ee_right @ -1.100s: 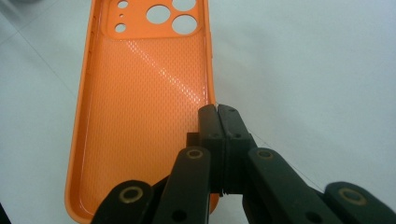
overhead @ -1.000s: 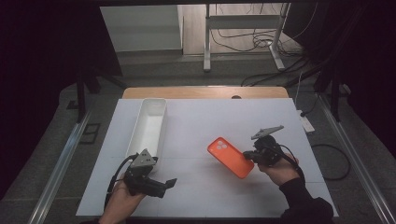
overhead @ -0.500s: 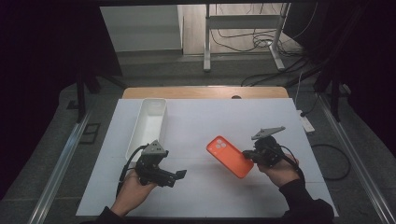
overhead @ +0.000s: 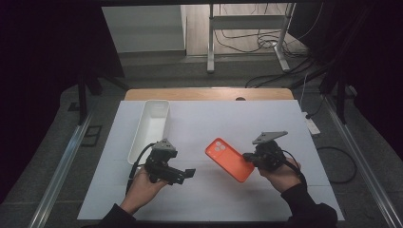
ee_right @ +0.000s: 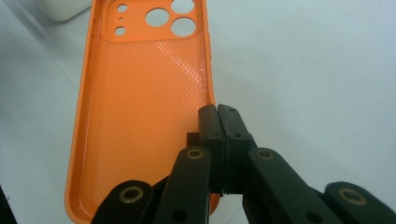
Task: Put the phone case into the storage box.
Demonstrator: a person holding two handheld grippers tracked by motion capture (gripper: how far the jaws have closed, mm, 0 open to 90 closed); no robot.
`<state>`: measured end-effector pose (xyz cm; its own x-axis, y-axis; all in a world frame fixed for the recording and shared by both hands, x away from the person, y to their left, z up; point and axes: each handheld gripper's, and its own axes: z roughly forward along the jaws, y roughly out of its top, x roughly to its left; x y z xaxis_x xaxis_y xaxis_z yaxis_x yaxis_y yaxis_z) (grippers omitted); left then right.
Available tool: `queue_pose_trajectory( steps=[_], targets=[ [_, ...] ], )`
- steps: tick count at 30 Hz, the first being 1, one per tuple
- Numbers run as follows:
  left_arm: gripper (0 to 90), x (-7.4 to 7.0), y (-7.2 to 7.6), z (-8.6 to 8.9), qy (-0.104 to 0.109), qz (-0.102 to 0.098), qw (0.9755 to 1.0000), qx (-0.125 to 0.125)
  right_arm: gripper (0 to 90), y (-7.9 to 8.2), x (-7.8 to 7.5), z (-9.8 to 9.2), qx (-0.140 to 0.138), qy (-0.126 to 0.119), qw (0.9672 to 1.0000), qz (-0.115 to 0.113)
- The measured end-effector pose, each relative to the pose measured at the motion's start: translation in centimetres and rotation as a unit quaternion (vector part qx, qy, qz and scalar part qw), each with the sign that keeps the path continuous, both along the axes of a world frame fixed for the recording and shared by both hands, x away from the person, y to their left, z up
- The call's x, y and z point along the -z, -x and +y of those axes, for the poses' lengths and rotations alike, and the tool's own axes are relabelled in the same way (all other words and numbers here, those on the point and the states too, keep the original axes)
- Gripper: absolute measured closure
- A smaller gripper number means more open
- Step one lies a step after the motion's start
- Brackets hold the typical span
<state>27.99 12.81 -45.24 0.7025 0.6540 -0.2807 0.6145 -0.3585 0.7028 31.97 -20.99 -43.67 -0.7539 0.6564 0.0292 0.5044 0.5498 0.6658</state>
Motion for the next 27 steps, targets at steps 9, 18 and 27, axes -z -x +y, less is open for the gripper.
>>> queue_pose_trajectory(
  steps=[9,18,27],
  targets=[
    [0.1,-0.2,-0.6,-0.3,0.016,0.013,0.9998,-0.003,89.2,0.5,-0.2,0.6,-0.008,-0.012,0.9998,-0.014],
    [0.0,-0.3,-1.1,-0.8,0.035,0.031,0.9989,0.000,89.2,1.2,-0.3,1.6,-0.020,-0.026,0.9990,-0.031],
    [0.0,-0.3,-1.4,-1.3,0.046,0.043,0.9980,0.000,89.2,1.7,-0.1,2.3,-0.032,-0.041,0.9970,-0.057]
  ],
)
